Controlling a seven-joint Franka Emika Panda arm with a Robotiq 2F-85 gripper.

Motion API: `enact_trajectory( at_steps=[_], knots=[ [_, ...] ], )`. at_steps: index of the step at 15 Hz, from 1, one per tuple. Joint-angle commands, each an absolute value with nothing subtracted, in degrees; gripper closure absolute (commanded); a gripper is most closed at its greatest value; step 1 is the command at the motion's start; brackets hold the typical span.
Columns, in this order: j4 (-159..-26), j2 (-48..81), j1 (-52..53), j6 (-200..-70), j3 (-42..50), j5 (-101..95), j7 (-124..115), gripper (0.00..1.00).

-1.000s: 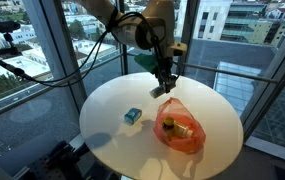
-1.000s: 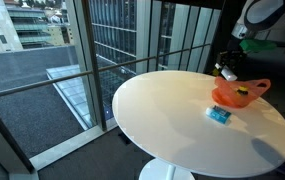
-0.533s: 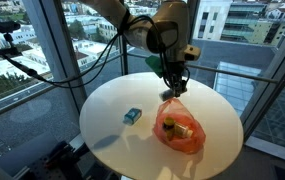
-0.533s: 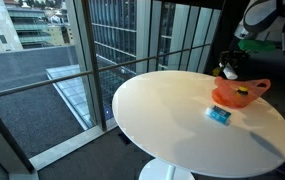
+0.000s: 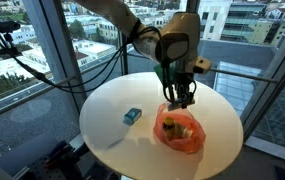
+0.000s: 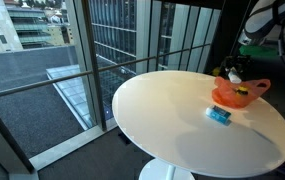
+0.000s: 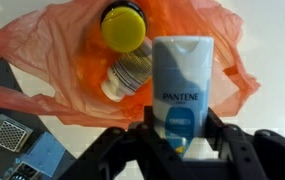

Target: Put the bottle into the carrier bag

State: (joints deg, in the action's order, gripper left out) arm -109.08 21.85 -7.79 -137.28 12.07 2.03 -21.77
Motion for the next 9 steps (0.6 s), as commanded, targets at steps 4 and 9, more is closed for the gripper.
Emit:
enact_trajectory(
  at_steps=[4,9],
  knots=[
    [-108.7,24.3,-7.6,-137.4,13.0,2.7,-25.3,0.75],
    [-108.9,26.1,-7.3,-136.9,13.0,2.6,-25.7,0.75]
  ],
)
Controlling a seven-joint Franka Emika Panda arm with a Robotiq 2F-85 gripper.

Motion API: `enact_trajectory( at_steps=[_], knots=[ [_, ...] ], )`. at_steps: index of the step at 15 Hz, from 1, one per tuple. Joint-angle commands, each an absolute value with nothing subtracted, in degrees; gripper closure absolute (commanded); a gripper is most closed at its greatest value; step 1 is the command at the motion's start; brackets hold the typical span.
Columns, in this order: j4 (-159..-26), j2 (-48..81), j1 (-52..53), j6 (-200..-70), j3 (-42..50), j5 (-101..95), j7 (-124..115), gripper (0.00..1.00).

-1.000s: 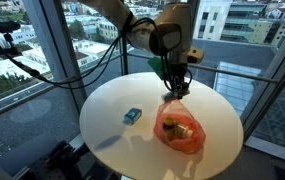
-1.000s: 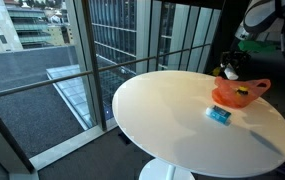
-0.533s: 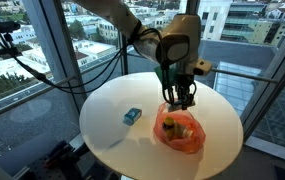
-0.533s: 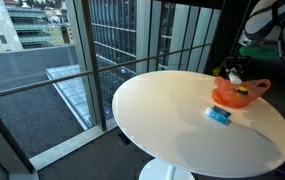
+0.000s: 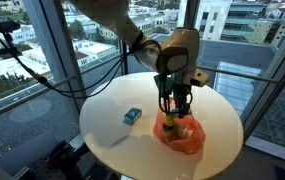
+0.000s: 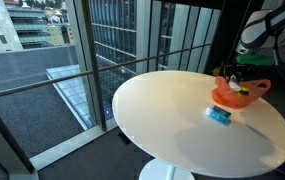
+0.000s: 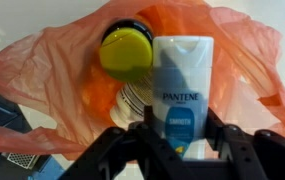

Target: Put the bottle into the carrier bag

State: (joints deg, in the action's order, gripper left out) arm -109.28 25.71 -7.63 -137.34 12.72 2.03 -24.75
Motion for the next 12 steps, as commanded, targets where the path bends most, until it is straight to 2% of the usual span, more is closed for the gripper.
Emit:
enact_trajectory(
  at_steps=[1,2,3,6,12],
  knots=[
    [-109.1,26.0,-7.3,-136.7,12.9,2.6,-25.4,0.74],
    [-109.3,25.9,-7.2,-136.7,12.9,2.6,-25.2,0.35],
    [-109.6,25.6,-7.1,-136.7,12.8,2.5,-25.0,0.23],
    [-110.5,24.0,-6.7,-136.4,12.5,2.4,-24.1,0.01],
    [-112.2,19.3,-5.7,-133.1,10.7,2.1,-20.5,0.00]
  ],
)
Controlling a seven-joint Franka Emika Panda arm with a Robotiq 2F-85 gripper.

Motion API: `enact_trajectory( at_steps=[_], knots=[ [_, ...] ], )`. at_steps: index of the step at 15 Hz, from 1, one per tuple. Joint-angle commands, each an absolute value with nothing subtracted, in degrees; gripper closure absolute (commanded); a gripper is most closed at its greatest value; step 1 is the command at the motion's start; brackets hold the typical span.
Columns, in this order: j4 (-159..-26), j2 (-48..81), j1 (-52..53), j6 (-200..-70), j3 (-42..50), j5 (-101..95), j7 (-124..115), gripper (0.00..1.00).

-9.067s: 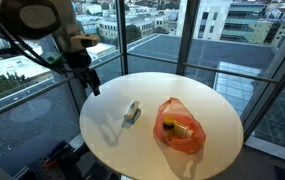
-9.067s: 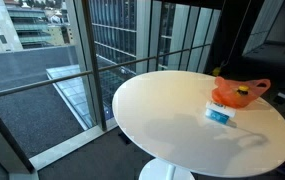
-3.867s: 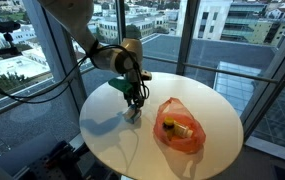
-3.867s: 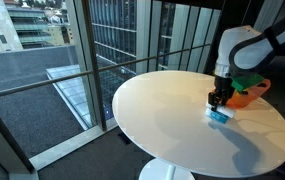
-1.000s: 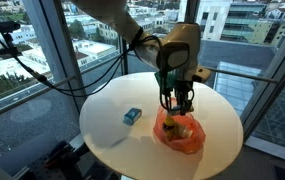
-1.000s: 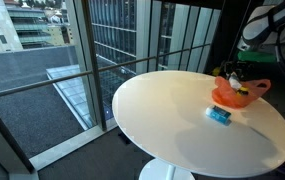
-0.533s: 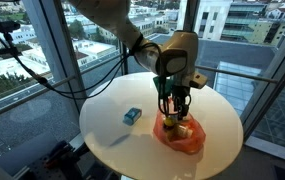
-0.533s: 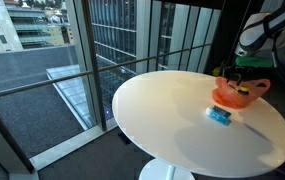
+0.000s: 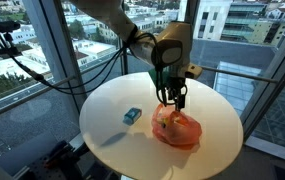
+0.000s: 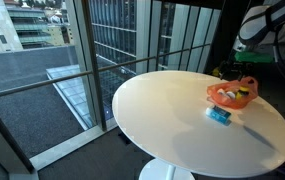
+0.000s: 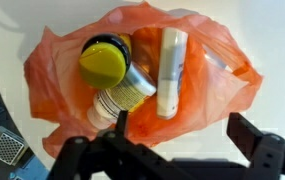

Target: Put the bottle into the carrier bag

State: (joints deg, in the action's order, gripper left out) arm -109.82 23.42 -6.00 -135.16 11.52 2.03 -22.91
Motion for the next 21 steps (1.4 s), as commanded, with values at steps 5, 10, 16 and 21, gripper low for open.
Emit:
enact_trajectory(
  at_steps=[5,10,16,21],
  knots=[
    [-113.4,17.0,-4.7,-130.8,8.6,2.3,-18.0,0.00],
    [-113.3,19.1,-3.0,-131.9,6.8,1.6,-17.0,0.00],
    [-111.4,22.6,-1.6,-132.6,6.9,-0.4,-17.4,0.00],
    [-109.8,25.4,-1.4,-135.1,7.6,-2.1,-18.1,0.00]
  ],
)
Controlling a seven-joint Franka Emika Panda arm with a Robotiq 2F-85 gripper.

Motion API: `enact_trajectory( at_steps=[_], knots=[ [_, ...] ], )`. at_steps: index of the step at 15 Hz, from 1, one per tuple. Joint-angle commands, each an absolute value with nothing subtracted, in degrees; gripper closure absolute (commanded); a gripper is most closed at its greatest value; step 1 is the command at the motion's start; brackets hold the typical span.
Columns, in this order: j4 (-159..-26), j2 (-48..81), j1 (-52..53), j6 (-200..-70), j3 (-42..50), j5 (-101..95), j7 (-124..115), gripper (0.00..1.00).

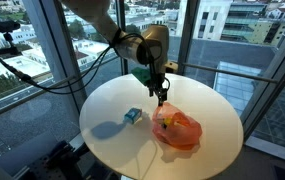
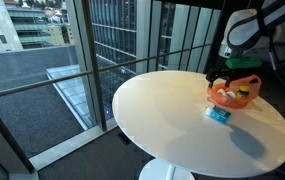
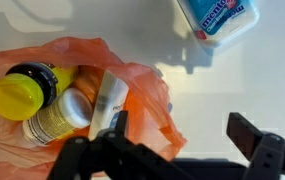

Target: Put the bottle into the carrier bag

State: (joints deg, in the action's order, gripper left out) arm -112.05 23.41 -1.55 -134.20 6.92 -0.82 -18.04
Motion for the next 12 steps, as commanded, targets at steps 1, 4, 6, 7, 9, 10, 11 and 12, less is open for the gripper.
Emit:
enact_trajectory(
  at_steps=[1,4,6,7,9,10,11,12],
  knots=[
    [-109.4,26.0,-1.5,-135.8,7.5,-1.9,-17.8,0.00],
    [-108.6,27.6,-1.4,-138.1,7.5,-1.5,-17.9,0.00],
    [-108.2,28.5,-1.2,-139.3,7.7,-1.7,-18.3,0.00],
    [-108.0,29.0,-1.1,-139.7,7.8,-1.7,-18.4,0.00],
    [-107.6,29.8,-0.8,-140.3,8.0,-1.9,-18.6,0.00],
    [-107.4,30.2,-0.7,-140.5,8.2,-2.0,-18.8,0.00],
    [-107.3,30.6,-0.6,-140.6,8.4,-2.1,-19.0,0.00],
    [-107.1,30.8,-0.4,-140.6,8.6,-2.2,-19.2,0.00]
  ],
)
